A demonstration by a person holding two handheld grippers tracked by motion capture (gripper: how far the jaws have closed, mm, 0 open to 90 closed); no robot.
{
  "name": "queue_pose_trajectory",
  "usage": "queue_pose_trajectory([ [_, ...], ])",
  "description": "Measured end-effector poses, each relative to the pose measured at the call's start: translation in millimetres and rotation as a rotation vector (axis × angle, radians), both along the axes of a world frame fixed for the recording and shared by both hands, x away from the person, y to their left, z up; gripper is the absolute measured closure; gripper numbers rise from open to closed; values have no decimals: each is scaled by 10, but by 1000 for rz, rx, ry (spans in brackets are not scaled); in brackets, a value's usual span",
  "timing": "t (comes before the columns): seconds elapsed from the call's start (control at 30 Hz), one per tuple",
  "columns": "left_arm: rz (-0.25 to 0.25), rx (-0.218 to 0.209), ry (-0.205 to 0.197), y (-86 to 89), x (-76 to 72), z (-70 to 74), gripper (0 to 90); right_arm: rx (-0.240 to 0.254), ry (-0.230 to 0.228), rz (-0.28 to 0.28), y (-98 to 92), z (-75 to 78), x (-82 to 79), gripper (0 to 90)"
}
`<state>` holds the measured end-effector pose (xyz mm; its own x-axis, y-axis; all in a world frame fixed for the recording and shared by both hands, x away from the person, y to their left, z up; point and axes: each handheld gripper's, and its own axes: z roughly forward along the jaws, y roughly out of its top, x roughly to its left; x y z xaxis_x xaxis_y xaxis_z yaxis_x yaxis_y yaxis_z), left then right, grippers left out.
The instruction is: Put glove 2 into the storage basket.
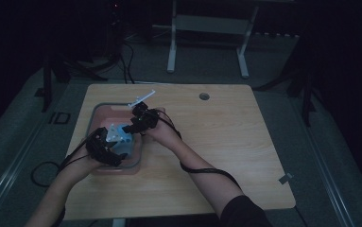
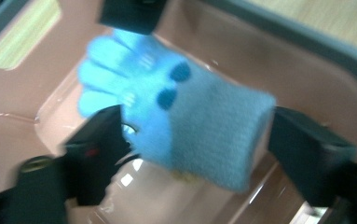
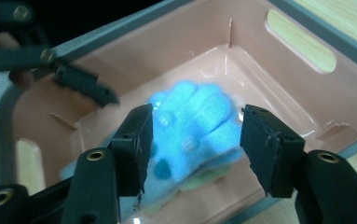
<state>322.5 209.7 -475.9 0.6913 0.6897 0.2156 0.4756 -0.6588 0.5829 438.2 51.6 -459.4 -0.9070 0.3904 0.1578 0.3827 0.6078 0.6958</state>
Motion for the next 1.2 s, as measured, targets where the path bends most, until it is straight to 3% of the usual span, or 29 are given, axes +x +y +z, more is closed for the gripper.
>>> queue_pose_trajectory([
  [0.07,2,-1,-3,-15,-5,12,99,10,-2,4,-20,23,-10,400],
  [0.23,19,-20,-12,-75,-15,53,86,32,9,22,-102,81,-43,310],
  [0.37,24,-44,-38,-148,-31,86,84,55,8,61,-222,69,-82,178],
  [0.53,12,-87,-56,-230,-45,141,84,38,7,74,-342,26,-113,170],
  [0.63,-3,-109,-61,-305,-60,179,84,60,16,75,-430,25,-124,171],
  [0.73,-29,-87,-69,-406,-70,204,84,81,13,76,-518,41,-137,171],
  [0.9,-77,-77,-53,-557,-78,223,84,68,-11,69,-665,76,-168,171],
  [1.1,-98,-97,-45,-707,-81,250,84,57,-30,63,-857,69,-202,170],
  [1.2,-105,-87,-65,-789,-94,248,84,50,-22,60,-946,44,-219,169],
])
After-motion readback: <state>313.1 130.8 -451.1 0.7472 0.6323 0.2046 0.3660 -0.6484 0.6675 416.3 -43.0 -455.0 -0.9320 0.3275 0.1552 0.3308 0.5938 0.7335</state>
